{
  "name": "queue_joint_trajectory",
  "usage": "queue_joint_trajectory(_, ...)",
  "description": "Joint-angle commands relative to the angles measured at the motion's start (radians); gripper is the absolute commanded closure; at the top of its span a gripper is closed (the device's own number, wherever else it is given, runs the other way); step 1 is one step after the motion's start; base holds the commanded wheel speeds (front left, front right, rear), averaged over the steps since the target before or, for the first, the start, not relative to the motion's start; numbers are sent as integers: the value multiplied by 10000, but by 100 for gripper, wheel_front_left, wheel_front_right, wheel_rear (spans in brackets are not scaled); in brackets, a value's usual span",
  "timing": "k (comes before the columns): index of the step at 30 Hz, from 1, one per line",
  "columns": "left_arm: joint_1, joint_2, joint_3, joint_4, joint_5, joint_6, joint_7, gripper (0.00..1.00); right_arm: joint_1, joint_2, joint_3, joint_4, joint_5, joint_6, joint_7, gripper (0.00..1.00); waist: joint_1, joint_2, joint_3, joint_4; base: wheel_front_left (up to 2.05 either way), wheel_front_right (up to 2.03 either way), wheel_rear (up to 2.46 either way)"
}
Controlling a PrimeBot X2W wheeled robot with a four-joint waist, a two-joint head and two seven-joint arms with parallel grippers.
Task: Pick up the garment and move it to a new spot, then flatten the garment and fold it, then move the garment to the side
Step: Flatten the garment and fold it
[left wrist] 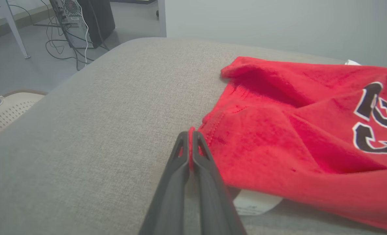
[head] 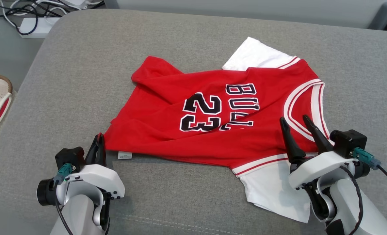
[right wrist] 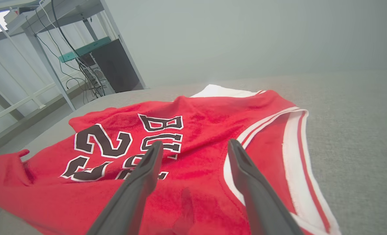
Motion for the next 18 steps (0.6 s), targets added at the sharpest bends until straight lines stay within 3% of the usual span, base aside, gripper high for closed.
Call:
queue_joint_trajectory(1,81,210,310,-356,-42,161,-104,100,110,45,196,-126,-6,40,-134,0,0,0,-53,111,0,0,0)
queue_joint_trajectory(3,295,177,356,-399,-65,188,-105,100,79,56,229,-101,-12,40,-134,0,0,0,-56,133,0,0,0)
queue_joint_trajectory(4,384,167,334,-364,-32,178,-105,78,67,58,255,-88,-10,40,-134,0,0,0,-65,132,0,0,0)
queue_joint_trajectory(5,384,167,334,-364,-32,178,-105,78,67,58,255,-88,-10,40,-134,0,0,0,-65,132,0,0,0)
queue_joint_trajectory(6,449,157,355,-336,-41,172,-105,58,63,56,278,-78,-1,40,-134,0,0,0,-77,125,0,0,0)
queue_joint_trajectory(7,501,150,364,-260,-40,163,-105,0,65,46,306,-69,13,40,-134,0,0,0,-88,107,0,0,0)
queue_joint_trajectory(15,546,365,572,-179,209,52,-105,0,134,-1,332,-50,95,40,-134,0,0,0,-162,-88,0,0,0)
queue_joint_trajectory(18,555,782,569,-337,417,-356,-105,0,213,13,291,-69,102,40,-134,0,0,0,-238,-174,0,0,0)
